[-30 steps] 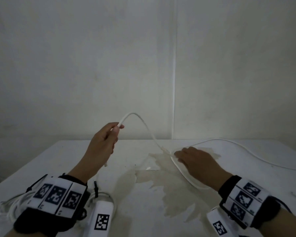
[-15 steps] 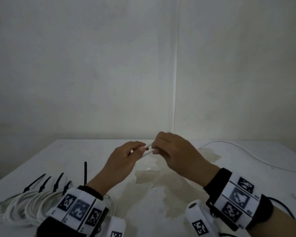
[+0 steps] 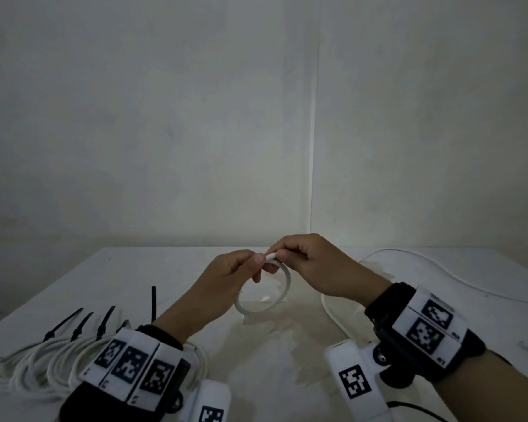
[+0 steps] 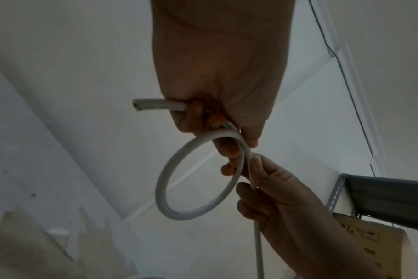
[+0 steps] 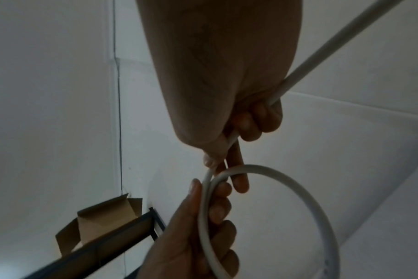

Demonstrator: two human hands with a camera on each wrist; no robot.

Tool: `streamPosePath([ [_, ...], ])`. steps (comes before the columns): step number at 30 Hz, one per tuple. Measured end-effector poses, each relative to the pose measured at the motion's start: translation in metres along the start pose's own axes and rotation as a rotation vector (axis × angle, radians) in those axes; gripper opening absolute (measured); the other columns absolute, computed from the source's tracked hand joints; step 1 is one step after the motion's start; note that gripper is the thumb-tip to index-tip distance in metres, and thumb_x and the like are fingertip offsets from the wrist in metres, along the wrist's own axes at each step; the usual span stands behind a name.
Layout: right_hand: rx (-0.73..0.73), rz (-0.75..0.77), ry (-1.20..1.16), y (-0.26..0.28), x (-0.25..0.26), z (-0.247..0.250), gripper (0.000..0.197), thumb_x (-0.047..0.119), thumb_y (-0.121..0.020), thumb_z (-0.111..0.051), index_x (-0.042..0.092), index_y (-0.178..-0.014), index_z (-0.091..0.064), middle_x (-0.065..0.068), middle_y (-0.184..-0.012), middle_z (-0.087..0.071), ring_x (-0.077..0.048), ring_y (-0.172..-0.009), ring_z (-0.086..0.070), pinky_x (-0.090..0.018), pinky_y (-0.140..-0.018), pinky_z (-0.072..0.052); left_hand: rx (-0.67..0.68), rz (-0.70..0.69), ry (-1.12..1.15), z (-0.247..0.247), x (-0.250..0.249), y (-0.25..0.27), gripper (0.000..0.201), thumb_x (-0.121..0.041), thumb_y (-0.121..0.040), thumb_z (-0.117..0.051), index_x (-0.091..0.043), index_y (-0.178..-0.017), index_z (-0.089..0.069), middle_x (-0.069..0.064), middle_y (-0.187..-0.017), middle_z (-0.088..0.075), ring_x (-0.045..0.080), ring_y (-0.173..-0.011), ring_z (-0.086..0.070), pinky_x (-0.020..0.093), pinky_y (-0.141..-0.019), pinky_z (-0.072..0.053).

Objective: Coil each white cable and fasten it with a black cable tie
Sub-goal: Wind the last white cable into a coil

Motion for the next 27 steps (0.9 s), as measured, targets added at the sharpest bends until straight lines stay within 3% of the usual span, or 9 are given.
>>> streamPosePath([
  [1,0.01,-0.011,-0.026,0.0,0.001,0.001,0.022,0.01,-0.095,-0.047,0.016,-0.086,-0.066,0.01,-0.077,-0.064,0.003,-0.073,-0.057,-0.008,-0.071,-0.042,0.01,-0.001,-0.012,0.0,0.0,0.0,0.039,-0.032,-0.095,-0.044,-0.03,-0.06,-0.063,-0.008,-0.088,-0.072,0.031,-0.088,-0.057,0.023,-0.075,-0.037],
  [4,0.005,-0.029,-0.083,0.001,0.004,0.006,0.02,0.008,-0.094,-0.047,0.012,-0.088,-0.067,0.005,-0.076,-0.068,-0.005,-0.08,-0.063,-0.019,-0.079,-0.046,-0.007,-0.033,-0.062,0.003,-0.006,-0.002,0.026,-0.044,-0.087,-0.052,-0.035,-0.068,-0.067,-0.02,-0.066,-0.064,0.0,-0.066,-0.053,0.011,-0.065,-0.037],
  [5,0.004,-0.031,-0.109,0.002,0.005,0.007,0.021,0.008,-0.094,-0.047,0.013,-0.088,-0.066,0.003,-0.078,-0.069,-0.006,-0.082,-0.064,-0.02,-0.081,-0.047,-0.036,-0.042,-0.08,0.006,-0.007,-0.004,0.024,-0.049,-0.083,-0.054,-0.035,-0.068,-0.067,-0.022,-0.061,-0.063,-0.004,-0.061,-0.052,0.007,-0.06,-0.037],
  [11,-0.047,-0.065,-0.21,0.003,0.005,0.007,0.017,0.012,-0.093,-0.052,0.013,-0.088,-0.068,0.001,-0.078,-0.07,-0.006,-0.082,-0.065,-0.019,-0.081,-0.047,-0.137,-0.078,-0.134,0.014,-0.009,-0.005,0.027,-0.06,-0.075,-0.058,-0.038,-0.062,-0.064,-0.022,-0.051,-0.058,-0.002,-0.053,-0.05,0.011,-0.053,-0.033],
  [16,-0.037,-0.08,-0.199,0.006,0.006,0.005,0.014,0.022,-0.089,-0.058,0.022,-0.081,-0.07,0.007,-0.075,-0.07,-0.003,-0.084,-0.064,-0.023,-0.087,-0.047,-0.215,-0.083,-0.154,0.017,-0.015,-0.001,0.025,-0.059,-0.062,-0.055,-0.036,-0.058,-0.065,-0.021,-0.054,-0.062,0.002,-0.055,-0.054,0.019,-0.057,-0.038],
  [20,-0.05,-0.089,-0.191,0.005,0.008,0.004,0.015,0.017,-0.091,-0.056,0.016,-0.081,-0.067,0.007,-0.071,-0.07,-0.004,-0.08,-0.065,-0.024,-0.082,-0.049,-0.271,-0.086,-0.147,0.02,-0.016,0.0,0.031,-0.062,-0.062,-0.065,-0.033,-0.053,-0.066,-0.016,-0.054,-0.064,0.003,-0.05,-0.055,0.019,-0.055,-0.04],
  [22,-0.061,-0.105,-0.194,0.005,0.006,0.002,0.014,0.017,-0.091,-0.056,0.016,-0.081,-0.065,0.008,-0.069,-0.07,-0.008,-0.08,-0.066,-0.027,-0.082,-0.05,-0.266,-0.079,-0.171,0.02,-0.016,0.001,0.029,-0.057,-0.068,-0.062,-0.031,-0.055,-0.065,-0.018,-0.051,-0.061,0.0,-0.046,-0.051,0.011,-0.049,-0.035],
  [25,-0.095,-0.13,-0.183,0.005,0.002,0.003,0.014,0.017,-0.09,-0.057,0.019,-0.077,-0.063,0.011,-0.064,-0.069,-0.024,-0.078,-0.066,-0.034,-0.076,-0.049,-0.186,-0.013,-0.143,0.018,-0.01,0.003,0.021,-0.031,-0.086,-0.06,-0.032,-0.066,-0.066,-0.02,-0.054,-0.061,0.002,-0.043,-0.044,0.01,-0.047,-0.031],
  [27,-0.119,-0.153,-0.171,0.006,-0.004,0.007,0.014,0.016,-0.09,-0.057,0.018,-0.077,-0.063,0.011,-0.063,-0.069,-0.02,-0.071,-0.063,-0.029,-0.069,-0.046,-0.101,0.053,-0.138,0.018,-0.004,0.004,0.02,-0.022,-0.091,-0.054,-0.033,-0.079,-0.067,-0.015,-0.063,-0.064,0.001,-0.045,-0.048,0.011,-0.047,-0.036],
])
Point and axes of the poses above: each hand's wrist, its own y-axis away from the middle knuckle, its own z-axis out of the back of the hand, x = y × z, the point moved 6 cm from there along -y, towards the middle knuckle
